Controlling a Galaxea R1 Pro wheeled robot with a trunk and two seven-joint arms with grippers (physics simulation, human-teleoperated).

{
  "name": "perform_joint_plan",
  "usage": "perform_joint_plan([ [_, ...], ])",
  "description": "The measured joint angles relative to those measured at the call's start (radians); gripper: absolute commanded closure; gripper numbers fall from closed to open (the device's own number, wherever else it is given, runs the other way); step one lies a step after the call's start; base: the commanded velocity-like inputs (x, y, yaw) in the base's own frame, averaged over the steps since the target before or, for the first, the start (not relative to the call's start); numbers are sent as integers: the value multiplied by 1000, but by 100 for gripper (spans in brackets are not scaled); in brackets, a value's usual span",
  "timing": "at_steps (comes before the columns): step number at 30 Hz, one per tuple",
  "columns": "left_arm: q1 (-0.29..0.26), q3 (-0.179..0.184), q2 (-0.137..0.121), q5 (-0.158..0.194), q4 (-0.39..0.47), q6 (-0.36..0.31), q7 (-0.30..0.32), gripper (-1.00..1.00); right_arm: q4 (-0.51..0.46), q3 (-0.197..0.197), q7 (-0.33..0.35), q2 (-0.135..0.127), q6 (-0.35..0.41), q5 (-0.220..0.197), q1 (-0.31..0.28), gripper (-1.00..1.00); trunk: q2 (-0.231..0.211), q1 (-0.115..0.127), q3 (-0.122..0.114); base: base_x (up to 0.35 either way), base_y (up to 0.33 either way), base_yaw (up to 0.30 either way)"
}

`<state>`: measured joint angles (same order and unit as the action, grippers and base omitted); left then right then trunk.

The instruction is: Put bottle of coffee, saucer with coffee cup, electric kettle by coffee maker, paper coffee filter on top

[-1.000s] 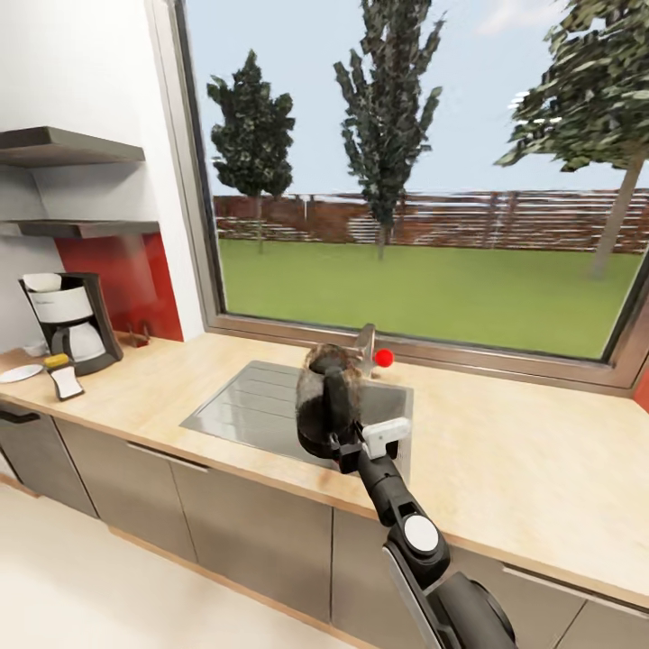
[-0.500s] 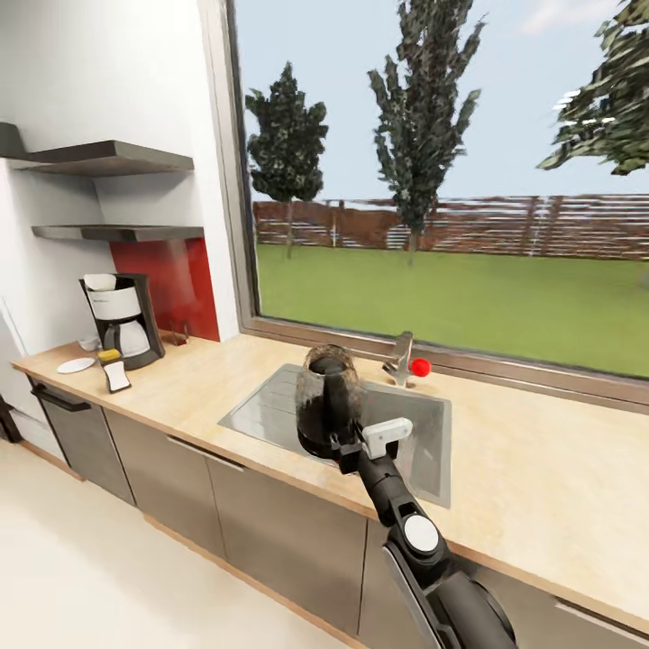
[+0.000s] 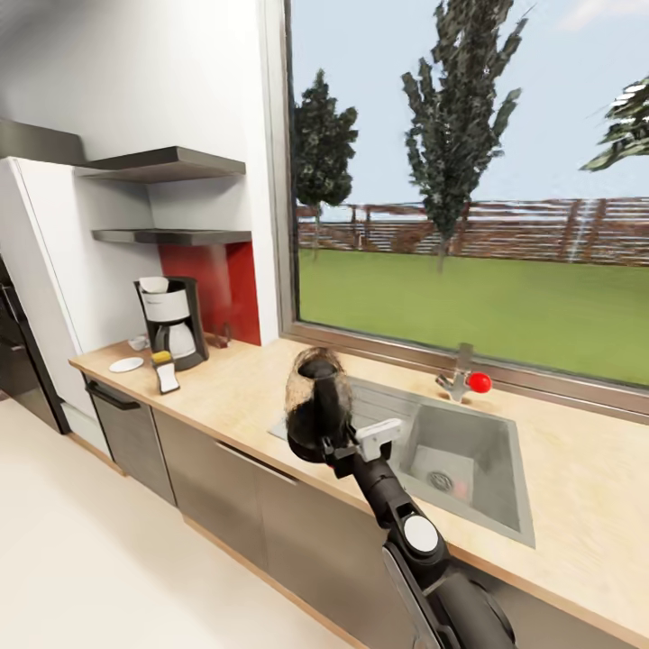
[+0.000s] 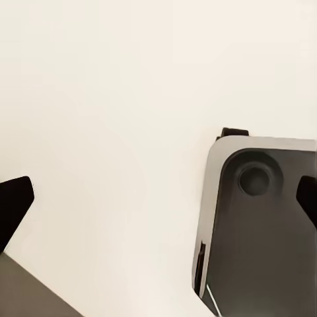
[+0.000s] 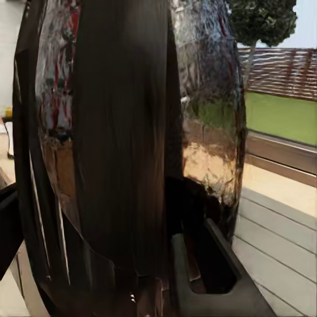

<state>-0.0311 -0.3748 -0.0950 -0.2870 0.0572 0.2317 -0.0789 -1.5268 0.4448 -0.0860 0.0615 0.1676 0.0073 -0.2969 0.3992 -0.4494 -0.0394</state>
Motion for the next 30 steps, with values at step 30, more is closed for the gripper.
perform_joint_plan([
  [30, 0, 0, 0, -2, 2, 1, 0, -100, 1, -2, 10, 0, 1, 1, 0, 100, 0, 0, 35, 213, 246, 43],
])
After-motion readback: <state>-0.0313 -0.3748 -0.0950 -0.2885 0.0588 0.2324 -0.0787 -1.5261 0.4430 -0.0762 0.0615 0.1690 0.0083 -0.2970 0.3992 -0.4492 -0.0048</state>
